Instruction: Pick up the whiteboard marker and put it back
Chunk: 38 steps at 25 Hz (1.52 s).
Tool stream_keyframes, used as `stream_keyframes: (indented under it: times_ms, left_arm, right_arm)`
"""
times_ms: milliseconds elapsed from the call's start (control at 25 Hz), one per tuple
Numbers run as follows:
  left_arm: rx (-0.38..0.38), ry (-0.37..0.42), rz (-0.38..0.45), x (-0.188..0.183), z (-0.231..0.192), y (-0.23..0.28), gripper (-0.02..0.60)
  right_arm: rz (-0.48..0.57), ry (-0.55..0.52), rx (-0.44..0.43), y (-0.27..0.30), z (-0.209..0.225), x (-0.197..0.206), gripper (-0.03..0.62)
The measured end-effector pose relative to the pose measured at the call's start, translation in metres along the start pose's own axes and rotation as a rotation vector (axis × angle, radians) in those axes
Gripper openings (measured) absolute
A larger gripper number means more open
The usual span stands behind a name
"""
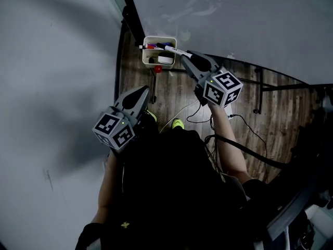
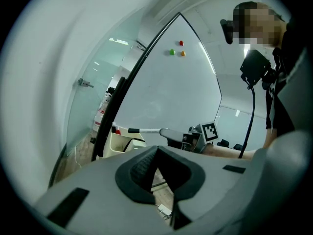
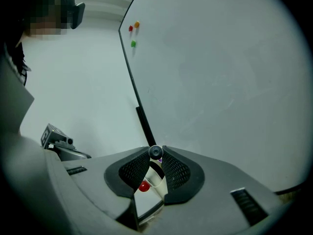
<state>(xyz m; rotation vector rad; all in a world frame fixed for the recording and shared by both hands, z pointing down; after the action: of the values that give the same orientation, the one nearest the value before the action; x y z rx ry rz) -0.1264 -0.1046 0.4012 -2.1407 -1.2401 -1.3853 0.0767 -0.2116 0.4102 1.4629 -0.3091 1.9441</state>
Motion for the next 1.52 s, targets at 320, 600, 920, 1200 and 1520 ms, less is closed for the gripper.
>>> stream_keyframes:
  times_ms: [320,600,920,1200,1520]
  left_arm:
    - [0.016,0.000,0.015,0.002,0.009,0.007,0.032]
    - [0.036,0.008,0.019,0.005,0.013,0.017,0.031]
    - [0.045,0.009,0.041,0.004,0.020,0.027,0.032]
    - [0.046,0.019,0.048,0.000,0.022,0.032,0.031]
    - [0.060,0.027,0.079,-0.006,0.024,0.037,0.031]
  right_arm:
    - [0.034,-0.012,-0.022,-0.018,-0.007,-0.015,0.078]
    - [0.065,-0.018,-0.051,-0.037,-0.017,-0.026,0.078]
    - [0.102,-0.048,-0.094,-0.060,-0.029,-0.038,0.078]
    - [0.129,-0.069,-0.124,-0.074,-0.037,-0.049,0.078]
    - [0.140,-0.091,-0.132,-0.082,-0.042,-0.054,0.078]
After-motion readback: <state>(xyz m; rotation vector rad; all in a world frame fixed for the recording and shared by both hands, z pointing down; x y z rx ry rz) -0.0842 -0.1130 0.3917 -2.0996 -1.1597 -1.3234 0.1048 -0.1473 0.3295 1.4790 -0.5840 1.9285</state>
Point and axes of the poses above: the fingertips, and each gripper's own axes: y forward along the fingers, z to its right, x out of its underside, the point moved 6 cm from there along -y, backward along the fingers, and after that the axes turned 9 degrees about x, right-handed, at the moved point
